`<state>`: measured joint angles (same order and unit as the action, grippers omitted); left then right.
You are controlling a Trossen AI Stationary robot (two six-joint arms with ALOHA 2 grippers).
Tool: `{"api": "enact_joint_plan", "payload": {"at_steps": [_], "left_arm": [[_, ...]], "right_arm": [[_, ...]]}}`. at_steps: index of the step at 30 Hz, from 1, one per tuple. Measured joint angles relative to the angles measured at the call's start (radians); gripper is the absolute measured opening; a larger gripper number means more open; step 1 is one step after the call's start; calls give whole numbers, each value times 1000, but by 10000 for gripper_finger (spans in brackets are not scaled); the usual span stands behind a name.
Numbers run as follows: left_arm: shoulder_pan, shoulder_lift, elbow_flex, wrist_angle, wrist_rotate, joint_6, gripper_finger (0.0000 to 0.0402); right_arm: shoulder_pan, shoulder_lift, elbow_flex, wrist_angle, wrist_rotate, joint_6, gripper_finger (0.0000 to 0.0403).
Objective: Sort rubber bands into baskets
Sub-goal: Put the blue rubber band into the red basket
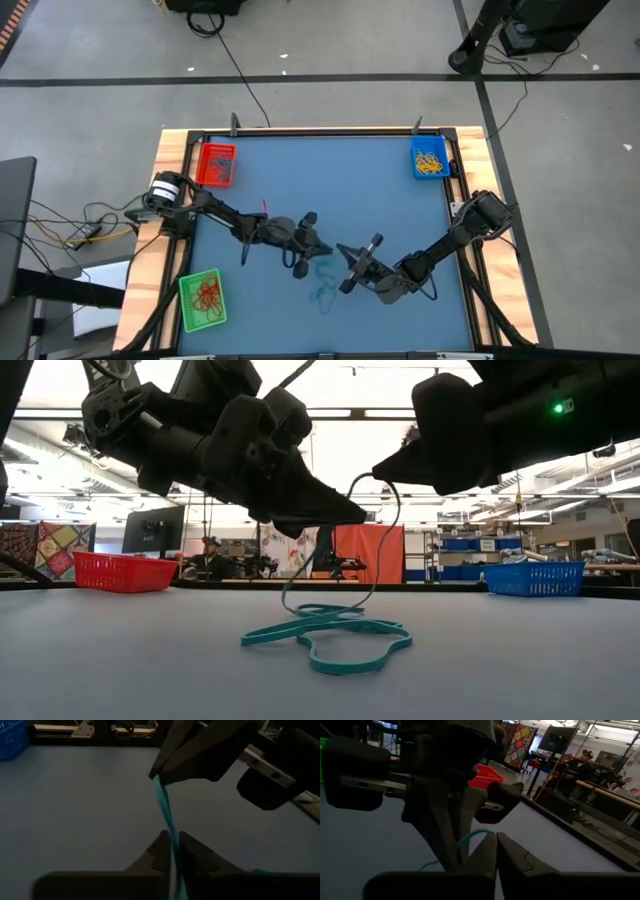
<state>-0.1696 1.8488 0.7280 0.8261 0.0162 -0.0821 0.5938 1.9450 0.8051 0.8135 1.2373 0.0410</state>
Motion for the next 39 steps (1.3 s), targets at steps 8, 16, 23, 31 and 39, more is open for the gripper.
{"api": "enact_joint_plan", "payload": {"at_steps": [8, 16, 23, 31, 39], "left_arm": [[0, -80, -1, -173, -122, -55, 4], [26, -331, 0, -576, -354, -67, 4], [171, -638, -1, -1049, -499, -146, 4], [486, -920, -1, -1315, -524, -138, 3], [729, -970, -1, -1419, -511, -130, 3]], "right_arm": [[-1, 0, 0, 2, -7, -20, 96], [-1, 0, 0, 1, -6, 18, 152], [5, 0, 0, -13, -125, 109, 154], [-13, 0, 0, -112, -245, 252, 151], [-34, 0, 0, -197, -328, 384, 151]]}}
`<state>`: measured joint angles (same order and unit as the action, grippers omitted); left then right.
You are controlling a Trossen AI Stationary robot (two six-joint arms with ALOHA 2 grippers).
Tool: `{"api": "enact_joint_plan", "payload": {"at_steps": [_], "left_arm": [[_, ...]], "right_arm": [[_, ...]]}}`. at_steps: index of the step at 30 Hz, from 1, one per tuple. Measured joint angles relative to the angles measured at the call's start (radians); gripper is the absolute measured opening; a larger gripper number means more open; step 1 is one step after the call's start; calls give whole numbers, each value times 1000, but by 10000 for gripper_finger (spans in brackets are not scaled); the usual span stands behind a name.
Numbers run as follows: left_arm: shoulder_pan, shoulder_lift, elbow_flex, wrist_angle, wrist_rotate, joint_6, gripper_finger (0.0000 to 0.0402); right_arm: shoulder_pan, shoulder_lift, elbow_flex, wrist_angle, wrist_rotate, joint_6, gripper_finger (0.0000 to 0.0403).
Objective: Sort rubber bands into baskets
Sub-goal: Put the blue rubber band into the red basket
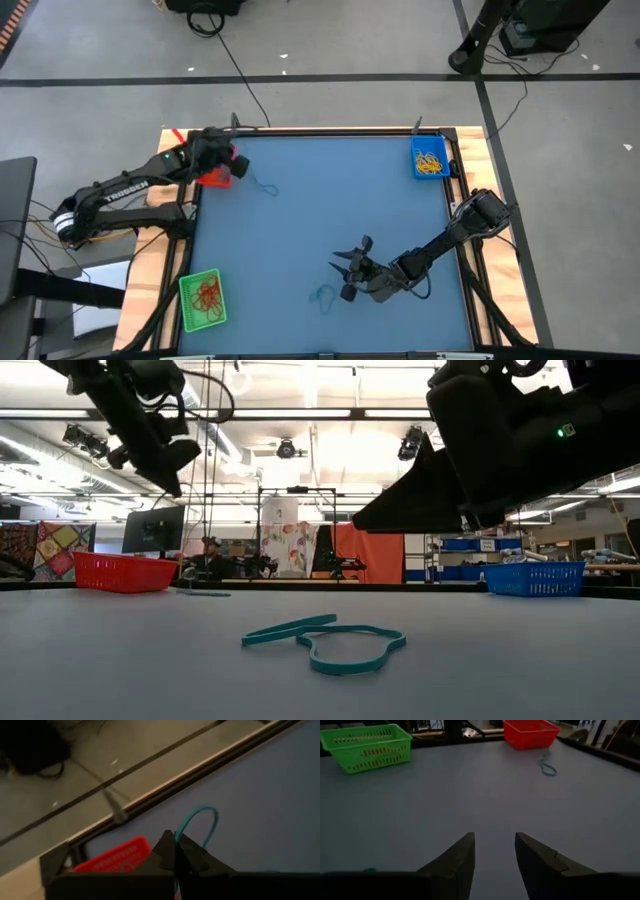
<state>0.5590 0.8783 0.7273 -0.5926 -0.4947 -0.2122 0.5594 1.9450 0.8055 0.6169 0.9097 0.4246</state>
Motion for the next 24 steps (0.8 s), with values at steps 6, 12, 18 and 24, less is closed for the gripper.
{"api": "enact_joint_plan", "payload": {"at_steps": [6, 12, 18, 24], "left_arm": [[33, -14, 0, 10, 257, -22, 6], [55, -34, 0, -5, 126, 1, 3], [148, -27, 0, -89, 83, -1, 2], [245, -25, 0, -144, 72, -9, 2]], "right_arm": [[-1, 0, 0, -17, -41, 22, 151], [-6, 0, 0, -56, -56, 76, 151], [-3, 0, 0, -99, -77, 159, 151], [-3, 0, 0, -101, -77, 165, 151]]}}
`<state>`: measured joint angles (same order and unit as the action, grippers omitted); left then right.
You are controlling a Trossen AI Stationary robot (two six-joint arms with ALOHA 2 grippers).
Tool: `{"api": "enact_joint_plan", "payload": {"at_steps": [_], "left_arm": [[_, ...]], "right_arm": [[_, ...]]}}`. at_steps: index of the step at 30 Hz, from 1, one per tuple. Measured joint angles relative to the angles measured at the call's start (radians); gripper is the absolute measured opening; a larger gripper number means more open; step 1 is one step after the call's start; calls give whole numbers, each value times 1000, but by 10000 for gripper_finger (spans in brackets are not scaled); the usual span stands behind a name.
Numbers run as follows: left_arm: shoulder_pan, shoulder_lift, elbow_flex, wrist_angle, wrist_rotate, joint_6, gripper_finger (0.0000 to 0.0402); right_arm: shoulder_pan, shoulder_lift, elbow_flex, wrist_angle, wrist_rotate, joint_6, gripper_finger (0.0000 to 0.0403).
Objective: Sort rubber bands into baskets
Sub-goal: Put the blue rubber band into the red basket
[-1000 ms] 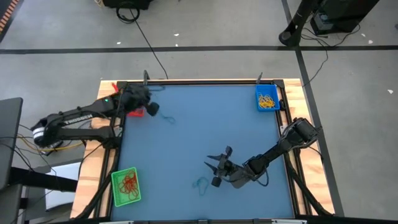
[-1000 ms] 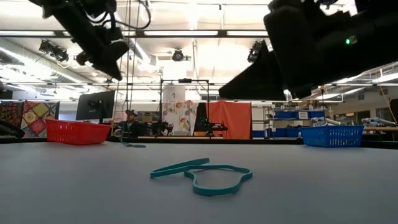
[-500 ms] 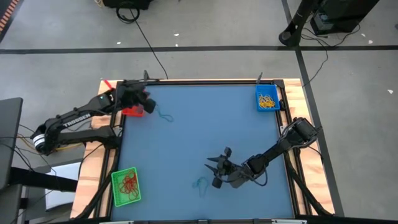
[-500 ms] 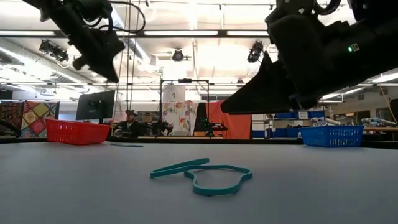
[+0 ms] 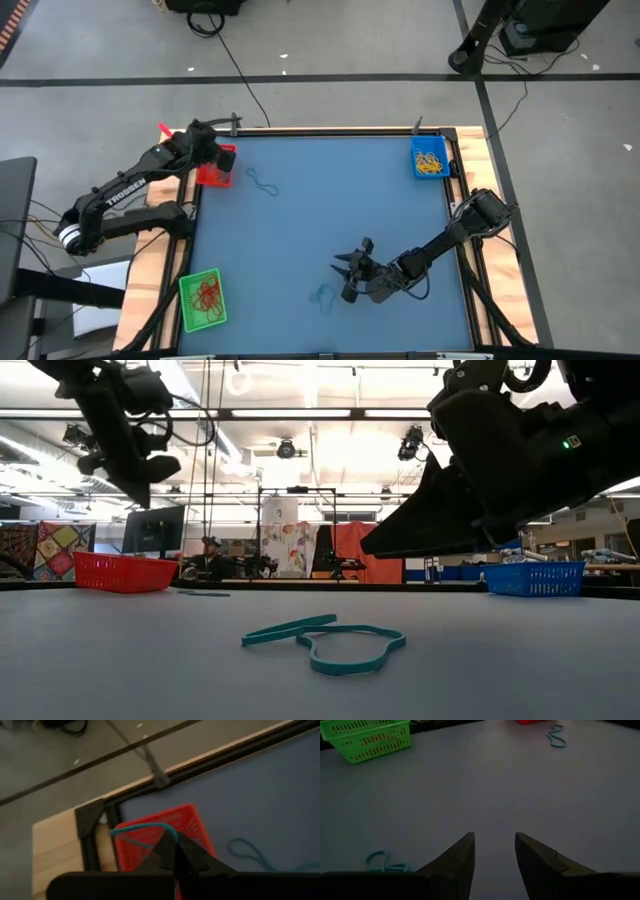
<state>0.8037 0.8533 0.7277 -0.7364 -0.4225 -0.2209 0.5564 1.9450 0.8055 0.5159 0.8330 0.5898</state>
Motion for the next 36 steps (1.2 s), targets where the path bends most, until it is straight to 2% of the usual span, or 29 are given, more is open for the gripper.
{"api": "enact_joint_plan", "payload": {"at_steps": [8, 16, 22, 25, 28, 36], "left_arm": [[28, 89, -42, -52, 32, -24, 10], [28, 179, -85, 29, 55, -24, 51], [28, 188, -85, 139, 162, -21, 122], [13, 188, -85, 210, 318, -10, 151], [-34, 197, -84, 298, 451, 68, 159], [-151, 374, -84, 368, 511, 265, 149]], "right_arm": [[2, 0, 0, 0, -4, 26, 151], [3, 0, 0, -2, -18, 29, 151], [-5, 0, 0, -3, -23, 28, 151], [-1, 0, 0, -3, -25, 39, 151], [5, 0, 0, -3, -25, 39, 151], [9, 0, 0, -3, -29, 93, 151]]}}
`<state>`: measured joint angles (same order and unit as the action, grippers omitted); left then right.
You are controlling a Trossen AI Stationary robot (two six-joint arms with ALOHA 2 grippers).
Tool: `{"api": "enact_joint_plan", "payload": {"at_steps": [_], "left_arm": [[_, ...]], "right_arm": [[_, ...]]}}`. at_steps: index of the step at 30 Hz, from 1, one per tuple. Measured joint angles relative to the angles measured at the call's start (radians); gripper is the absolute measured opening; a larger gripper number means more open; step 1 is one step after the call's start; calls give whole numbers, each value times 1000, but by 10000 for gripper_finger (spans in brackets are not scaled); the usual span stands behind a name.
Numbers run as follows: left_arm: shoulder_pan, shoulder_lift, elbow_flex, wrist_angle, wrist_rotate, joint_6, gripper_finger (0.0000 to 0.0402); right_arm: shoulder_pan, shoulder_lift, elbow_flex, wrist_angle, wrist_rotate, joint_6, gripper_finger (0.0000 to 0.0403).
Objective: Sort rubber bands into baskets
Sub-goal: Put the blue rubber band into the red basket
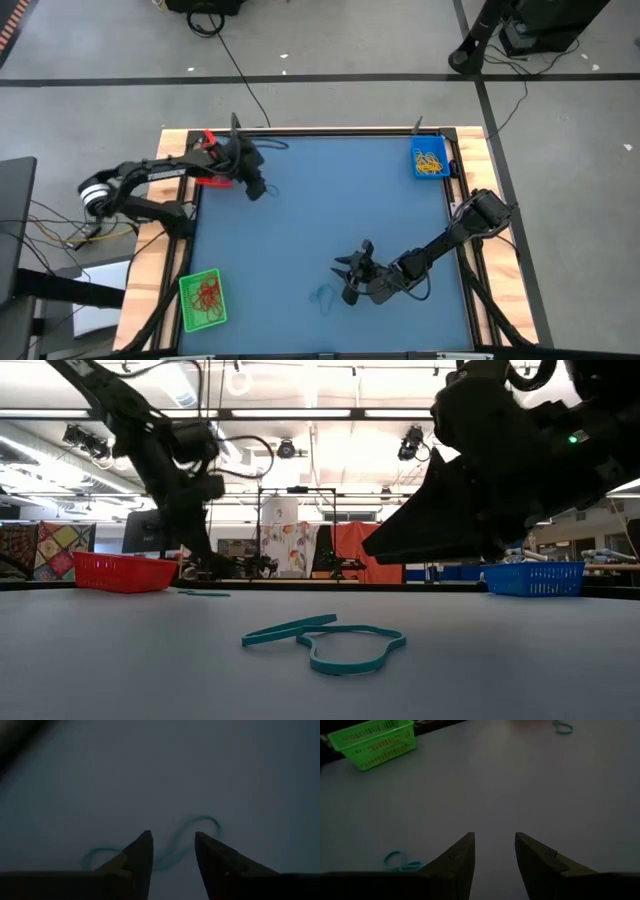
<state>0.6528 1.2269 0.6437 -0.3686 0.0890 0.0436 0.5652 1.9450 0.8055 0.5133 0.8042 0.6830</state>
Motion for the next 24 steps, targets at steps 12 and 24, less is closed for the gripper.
{"api": "enact_joint_plan", "payload": {"at_steps": [12, 24], "left_arm": [[-47, 220, 0, 21, 5, 119, 147], [-79, 312, 6, 88, -72, 122, 103]], "right_arm": [[50, 0, 0, -9, -5, 59, 151], [67, 0, 0, -27, -16, 130, 149]]}}
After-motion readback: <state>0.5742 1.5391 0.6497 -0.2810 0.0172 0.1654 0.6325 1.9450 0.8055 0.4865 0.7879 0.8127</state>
